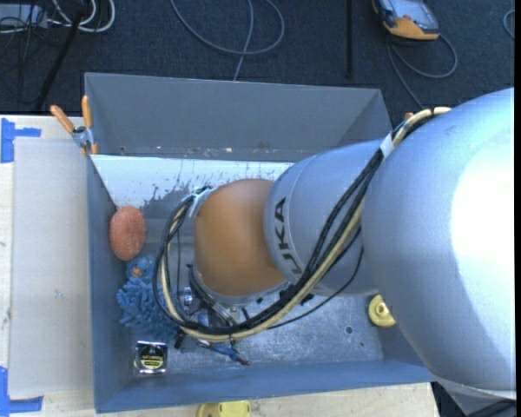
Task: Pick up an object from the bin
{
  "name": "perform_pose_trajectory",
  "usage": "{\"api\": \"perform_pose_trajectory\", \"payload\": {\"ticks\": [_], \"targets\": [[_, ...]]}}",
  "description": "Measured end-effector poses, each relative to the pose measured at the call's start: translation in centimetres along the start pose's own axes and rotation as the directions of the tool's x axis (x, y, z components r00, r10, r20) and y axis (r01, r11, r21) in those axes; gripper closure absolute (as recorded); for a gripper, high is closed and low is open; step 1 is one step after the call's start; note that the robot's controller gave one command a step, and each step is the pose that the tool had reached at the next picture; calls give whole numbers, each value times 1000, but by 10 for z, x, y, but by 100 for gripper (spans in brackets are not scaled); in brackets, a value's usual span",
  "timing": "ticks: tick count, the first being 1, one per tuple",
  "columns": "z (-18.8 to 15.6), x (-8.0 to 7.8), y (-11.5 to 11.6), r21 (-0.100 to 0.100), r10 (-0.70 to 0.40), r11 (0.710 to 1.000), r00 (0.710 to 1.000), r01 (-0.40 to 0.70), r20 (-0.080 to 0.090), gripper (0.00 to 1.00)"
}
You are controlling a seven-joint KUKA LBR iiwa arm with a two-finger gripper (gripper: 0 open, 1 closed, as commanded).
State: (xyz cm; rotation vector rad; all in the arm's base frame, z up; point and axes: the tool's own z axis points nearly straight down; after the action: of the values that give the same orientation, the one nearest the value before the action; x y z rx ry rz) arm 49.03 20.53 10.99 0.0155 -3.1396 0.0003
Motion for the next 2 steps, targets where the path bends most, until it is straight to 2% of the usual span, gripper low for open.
{"api": "perform_pose_trajectory", "payload": {"ticks": [1,2], "targets": [[-21,-9,20,2,12,1000,1000,-12,0,100],[-41,1,-2,0,-53,999,999,53,-2,100]]}}
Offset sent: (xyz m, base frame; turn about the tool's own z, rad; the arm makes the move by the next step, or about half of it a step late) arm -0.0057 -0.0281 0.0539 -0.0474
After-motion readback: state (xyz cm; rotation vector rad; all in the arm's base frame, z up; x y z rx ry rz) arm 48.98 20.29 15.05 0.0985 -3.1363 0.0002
